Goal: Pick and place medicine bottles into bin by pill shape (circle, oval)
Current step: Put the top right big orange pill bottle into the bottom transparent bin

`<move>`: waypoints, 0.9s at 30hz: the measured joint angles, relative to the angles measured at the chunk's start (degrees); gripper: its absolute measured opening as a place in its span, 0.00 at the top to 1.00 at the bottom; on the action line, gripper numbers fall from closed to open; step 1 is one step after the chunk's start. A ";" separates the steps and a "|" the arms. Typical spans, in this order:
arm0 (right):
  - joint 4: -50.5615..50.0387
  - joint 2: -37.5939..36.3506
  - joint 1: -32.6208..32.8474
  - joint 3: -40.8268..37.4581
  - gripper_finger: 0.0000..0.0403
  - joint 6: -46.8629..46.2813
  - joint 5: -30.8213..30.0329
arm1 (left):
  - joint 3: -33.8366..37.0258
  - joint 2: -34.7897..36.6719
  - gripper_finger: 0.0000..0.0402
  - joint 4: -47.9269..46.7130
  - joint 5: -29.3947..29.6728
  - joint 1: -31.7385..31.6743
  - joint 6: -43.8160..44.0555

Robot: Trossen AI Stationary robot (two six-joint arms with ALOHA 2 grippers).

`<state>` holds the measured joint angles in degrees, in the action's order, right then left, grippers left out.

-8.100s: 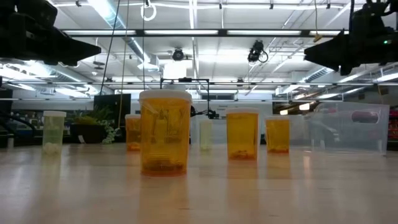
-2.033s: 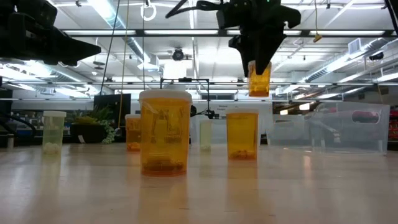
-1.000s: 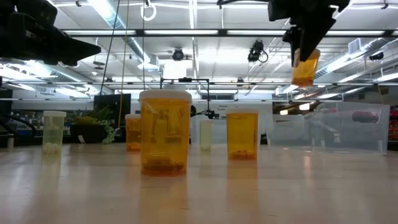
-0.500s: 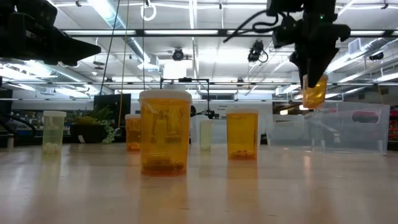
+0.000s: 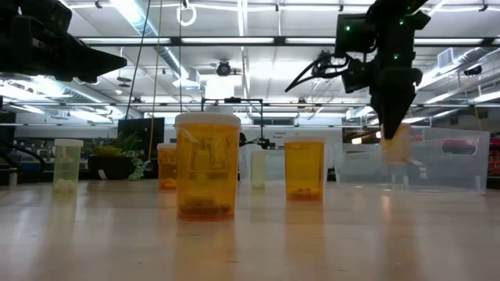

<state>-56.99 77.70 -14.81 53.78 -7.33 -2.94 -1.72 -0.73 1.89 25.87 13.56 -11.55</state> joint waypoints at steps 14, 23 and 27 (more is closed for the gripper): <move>2.80 9.04 -3.09 0.00 0.45 3.95 0.17 | -0.02 0.00 0.93 0.00 0.00 0.02 0.00; 4.09 9.31 -6.25 0.00 0.45 4.35 -0.22 | -0.02 0.00 0.90 0.00 0.00 0.00 0.00; 4.49 9.31 -6.53 0.00 0.45 5.04 -0.22 | -0.02 0.00 0.90 0.00 0.00 0.00 0.00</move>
<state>-52.51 87.00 -21.34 53.78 -2.30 -3.16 -1.74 -0.73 1.89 25.87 13.56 -11.55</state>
